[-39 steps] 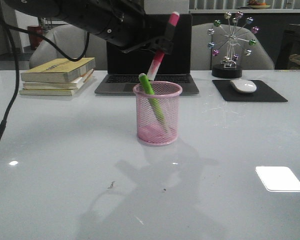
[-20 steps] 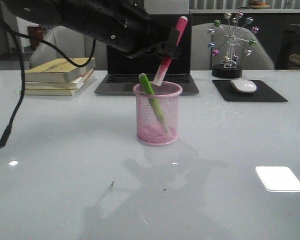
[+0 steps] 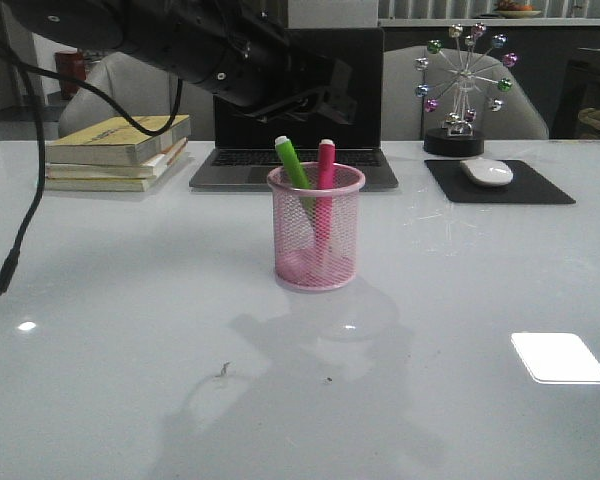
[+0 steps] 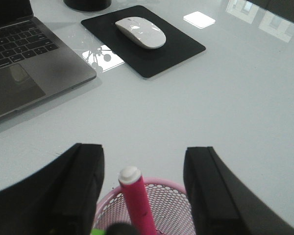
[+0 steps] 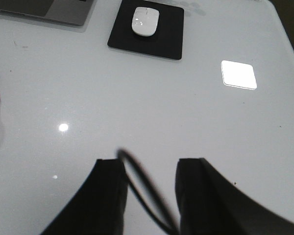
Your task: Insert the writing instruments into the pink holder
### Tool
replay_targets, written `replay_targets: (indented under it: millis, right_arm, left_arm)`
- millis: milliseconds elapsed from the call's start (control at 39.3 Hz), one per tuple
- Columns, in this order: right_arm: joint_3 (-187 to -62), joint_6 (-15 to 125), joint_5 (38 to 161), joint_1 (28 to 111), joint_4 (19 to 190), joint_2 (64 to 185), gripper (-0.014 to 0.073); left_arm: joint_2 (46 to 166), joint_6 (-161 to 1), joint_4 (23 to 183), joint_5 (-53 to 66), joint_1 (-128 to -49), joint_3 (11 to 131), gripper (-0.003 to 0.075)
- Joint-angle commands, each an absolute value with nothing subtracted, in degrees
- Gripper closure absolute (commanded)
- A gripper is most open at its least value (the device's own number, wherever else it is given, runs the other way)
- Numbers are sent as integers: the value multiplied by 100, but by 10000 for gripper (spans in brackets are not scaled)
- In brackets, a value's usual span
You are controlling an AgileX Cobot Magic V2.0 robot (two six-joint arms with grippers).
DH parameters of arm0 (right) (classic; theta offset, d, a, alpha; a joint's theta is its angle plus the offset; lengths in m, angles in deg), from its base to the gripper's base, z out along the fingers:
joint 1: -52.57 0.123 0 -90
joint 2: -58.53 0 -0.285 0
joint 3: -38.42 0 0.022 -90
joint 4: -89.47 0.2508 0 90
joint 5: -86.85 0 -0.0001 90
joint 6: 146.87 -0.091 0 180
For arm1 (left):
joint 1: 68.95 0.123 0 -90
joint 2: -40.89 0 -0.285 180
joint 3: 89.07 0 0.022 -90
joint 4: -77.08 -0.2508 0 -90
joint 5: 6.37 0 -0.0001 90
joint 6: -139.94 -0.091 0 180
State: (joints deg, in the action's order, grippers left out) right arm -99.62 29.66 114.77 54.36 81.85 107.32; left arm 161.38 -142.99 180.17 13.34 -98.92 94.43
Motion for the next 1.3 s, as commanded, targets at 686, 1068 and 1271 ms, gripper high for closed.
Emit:
replay_targets:
  millis: [686, 1068, 1271]
  right_arm:
    - [-10115, 3022, 11052, 5390, 8095, 10702, 215]
    - [-10115, 3022, 11052, 5390, 8095, 10702, 215]
    - [-10115, 3022, 11052, 5390, 8095, 10702, 215]
  left_arm:
    - [14055, -14233, 18005, -637, -9533, 9995, 324]
    - [12777, -14897, 18329, -2463, -9466, 9488, 331]
    - [12117, -14897, 18329, -2652, -9466, 8667, 383]
